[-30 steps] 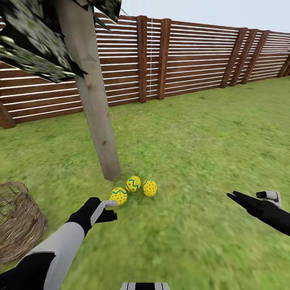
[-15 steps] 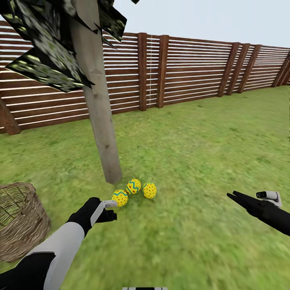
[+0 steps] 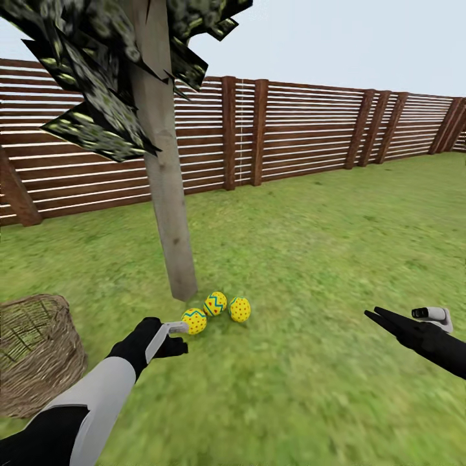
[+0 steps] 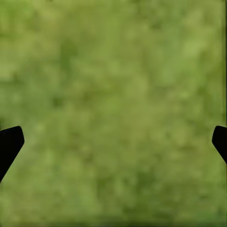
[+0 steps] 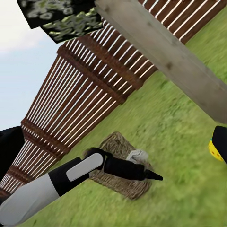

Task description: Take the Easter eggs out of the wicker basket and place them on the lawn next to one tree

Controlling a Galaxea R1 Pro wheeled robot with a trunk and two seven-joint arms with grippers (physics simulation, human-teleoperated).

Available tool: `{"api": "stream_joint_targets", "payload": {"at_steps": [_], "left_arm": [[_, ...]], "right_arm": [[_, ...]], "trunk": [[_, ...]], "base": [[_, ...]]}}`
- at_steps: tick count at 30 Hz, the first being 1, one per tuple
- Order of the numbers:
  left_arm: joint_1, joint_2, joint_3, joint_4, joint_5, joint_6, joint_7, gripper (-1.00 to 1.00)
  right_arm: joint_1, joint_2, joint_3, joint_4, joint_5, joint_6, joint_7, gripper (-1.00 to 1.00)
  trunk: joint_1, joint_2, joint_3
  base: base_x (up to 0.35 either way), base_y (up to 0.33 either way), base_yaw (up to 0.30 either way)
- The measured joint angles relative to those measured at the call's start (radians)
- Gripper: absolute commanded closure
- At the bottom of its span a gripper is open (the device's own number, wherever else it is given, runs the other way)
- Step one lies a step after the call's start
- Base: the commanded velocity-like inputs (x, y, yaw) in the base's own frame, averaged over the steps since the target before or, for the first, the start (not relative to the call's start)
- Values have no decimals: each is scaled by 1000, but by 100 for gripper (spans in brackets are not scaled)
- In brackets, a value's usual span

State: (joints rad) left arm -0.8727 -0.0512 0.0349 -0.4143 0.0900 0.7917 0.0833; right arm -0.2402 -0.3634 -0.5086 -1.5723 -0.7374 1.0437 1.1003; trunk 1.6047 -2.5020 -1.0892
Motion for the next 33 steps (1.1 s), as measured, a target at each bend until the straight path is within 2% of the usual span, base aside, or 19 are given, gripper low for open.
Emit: {"api": "stream_joint_targets", "payload": {"at_steps": [10,33], "left_arm": [[0,0,0,0,0,0,2,-100],[0,0,0,0,0,-2,4,-100]], "right_arm": [[0,0,0,0,0,0,0,-100],[0,0,0,0,0,0,0,-100]], "trunk": [[-5,3,43],[-93,163,118]], "base": [[-13,0,0],[0,0,0]]}}
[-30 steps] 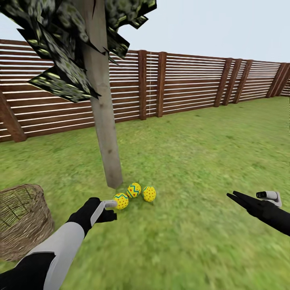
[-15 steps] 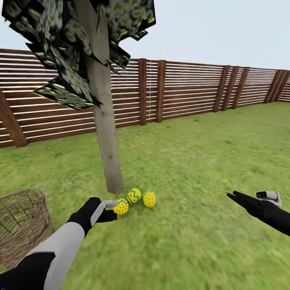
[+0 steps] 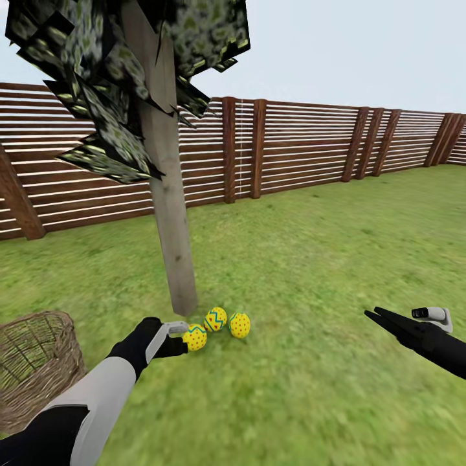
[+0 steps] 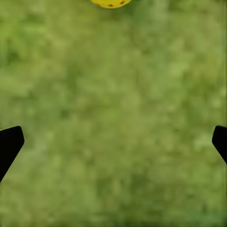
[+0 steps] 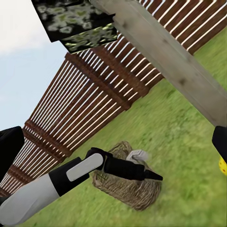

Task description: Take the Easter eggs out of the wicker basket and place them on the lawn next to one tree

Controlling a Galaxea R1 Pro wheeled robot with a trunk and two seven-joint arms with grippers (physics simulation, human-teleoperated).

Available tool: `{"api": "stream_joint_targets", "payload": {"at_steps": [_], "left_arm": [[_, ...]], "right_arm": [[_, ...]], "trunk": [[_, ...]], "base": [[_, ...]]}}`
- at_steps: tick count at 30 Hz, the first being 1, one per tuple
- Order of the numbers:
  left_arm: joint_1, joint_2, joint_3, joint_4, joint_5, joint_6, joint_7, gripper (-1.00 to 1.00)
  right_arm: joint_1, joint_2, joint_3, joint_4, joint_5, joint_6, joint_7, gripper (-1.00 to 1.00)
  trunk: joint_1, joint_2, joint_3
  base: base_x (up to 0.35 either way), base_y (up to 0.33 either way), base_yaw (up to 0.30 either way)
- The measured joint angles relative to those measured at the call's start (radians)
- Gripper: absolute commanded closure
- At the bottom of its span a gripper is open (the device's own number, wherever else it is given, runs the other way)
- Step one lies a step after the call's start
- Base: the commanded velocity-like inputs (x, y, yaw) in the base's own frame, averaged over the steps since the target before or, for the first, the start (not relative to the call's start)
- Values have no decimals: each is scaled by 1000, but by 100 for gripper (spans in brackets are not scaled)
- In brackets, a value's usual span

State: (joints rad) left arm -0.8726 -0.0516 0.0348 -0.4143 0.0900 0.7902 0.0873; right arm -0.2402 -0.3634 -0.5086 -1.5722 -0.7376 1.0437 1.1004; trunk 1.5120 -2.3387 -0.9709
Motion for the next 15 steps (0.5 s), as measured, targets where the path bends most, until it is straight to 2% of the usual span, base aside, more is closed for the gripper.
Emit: {"api": "stream_joint_targets", "payload": {"at_steps": [15], "left_arm": [[0,-1,0,0,0,-1,2,-100]], "right_arm": [[0,0,0,0,0,0,0,-100]], "trunk": [[-58,105,47]], "base": [[0,0,0]]}}
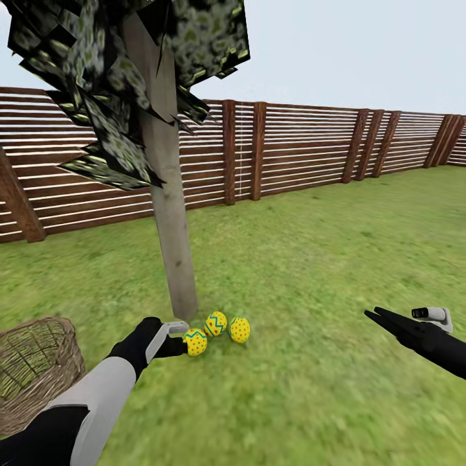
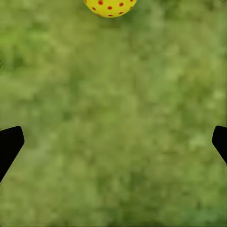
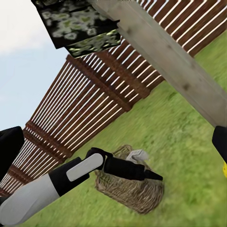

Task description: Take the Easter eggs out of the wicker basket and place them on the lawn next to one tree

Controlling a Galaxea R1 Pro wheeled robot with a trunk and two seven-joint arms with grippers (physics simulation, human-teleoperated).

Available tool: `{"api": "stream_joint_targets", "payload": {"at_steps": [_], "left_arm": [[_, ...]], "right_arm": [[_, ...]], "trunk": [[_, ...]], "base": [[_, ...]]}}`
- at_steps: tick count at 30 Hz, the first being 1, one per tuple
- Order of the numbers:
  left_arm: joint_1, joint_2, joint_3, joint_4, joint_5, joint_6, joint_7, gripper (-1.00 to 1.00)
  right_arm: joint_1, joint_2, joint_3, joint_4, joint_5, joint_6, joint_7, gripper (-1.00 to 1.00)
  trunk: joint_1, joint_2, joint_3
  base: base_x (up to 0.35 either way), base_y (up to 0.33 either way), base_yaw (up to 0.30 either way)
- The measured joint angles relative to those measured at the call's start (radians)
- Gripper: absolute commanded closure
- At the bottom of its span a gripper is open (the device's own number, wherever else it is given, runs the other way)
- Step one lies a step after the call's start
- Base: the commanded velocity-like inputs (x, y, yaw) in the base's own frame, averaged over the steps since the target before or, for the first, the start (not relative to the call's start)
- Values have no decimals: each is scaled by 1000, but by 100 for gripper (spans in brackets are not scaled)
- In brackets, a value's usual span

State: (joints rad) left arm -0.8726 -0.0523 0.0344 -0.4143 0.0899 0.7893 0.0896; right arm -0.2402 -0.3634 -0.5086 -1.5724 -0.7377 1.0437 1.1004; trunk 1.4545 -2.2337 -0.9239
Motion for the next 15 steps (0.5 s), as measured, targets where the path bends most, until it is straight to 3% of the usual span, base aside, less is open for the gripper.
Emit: {"api": "stream_joint_targets", "payload": {"at_steps": [8,12,15], "left_arm": [[0,0,-1,1,-2,0,1,-100],[-23,8,5,24,0,22,1,-100],[-40,8,5,29,0,39,1,-100]], "right_arm": [[0,0,0,0,-1,0,0,-100],[-7,21,22,14,-15,0,8,-100],[-7,21,32,14,-15,0,8,-100]], "trunk": [[-31,56,25],[-31,56,25],[-31,56,25]], "base": [[0,0,0],[0,0,0],[0,0,0]]}}
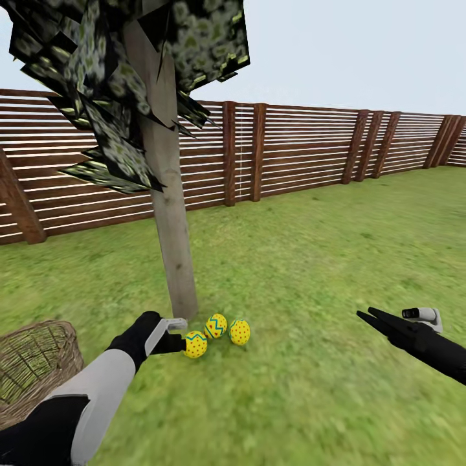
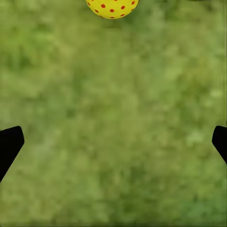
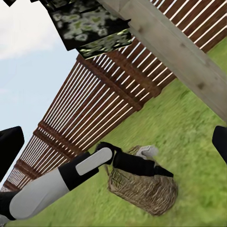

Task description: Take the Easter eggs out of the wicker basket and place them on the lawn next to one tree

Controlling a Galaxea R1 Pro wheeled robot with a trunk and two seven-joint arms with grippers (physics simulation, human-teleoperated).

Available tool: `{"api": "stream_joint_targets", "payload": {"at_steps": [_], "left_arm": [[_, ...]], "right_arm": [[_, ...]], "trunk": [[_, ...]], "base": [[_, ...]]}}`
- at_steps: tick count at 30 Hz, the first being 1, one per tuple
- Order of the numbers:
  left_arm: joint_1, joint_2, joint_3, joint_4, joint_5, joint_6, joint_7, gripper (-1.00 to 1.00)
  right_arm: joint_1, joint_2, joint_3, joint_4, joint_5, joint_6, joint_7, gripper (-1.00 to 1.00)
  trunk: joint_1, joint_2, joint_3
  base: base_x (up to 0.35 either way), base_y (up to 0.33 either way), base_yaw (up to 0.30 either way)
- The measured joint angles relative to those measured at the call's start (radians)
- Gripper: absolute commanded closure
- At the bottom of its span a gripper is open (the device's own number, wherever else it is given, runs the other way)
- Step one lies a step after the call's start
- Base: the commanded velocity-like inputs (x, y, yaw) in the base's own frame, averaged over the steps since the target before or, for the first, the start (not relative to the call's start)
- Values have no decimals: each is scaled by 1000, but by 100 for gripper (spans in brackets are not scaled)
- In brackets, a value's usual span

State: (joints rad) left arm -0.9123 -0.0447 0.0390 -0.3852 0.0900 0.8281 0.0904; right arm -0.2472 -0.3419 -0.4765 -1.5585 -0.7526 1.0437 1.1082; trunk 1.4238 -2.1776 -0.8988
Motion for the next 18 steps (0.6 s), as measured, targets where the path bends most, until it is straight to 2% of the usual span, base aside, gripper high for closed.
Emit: {"api": "stream_joint_targets", "payload": {"at_steps": [18], "left_arm": [[-8,0,0,0,0,1,0,-100]], "right_arm": [[0,0,0,0,0,0,0,-100]], "trunk": [[0,0,0]], "base": [[0,0,0]]}}
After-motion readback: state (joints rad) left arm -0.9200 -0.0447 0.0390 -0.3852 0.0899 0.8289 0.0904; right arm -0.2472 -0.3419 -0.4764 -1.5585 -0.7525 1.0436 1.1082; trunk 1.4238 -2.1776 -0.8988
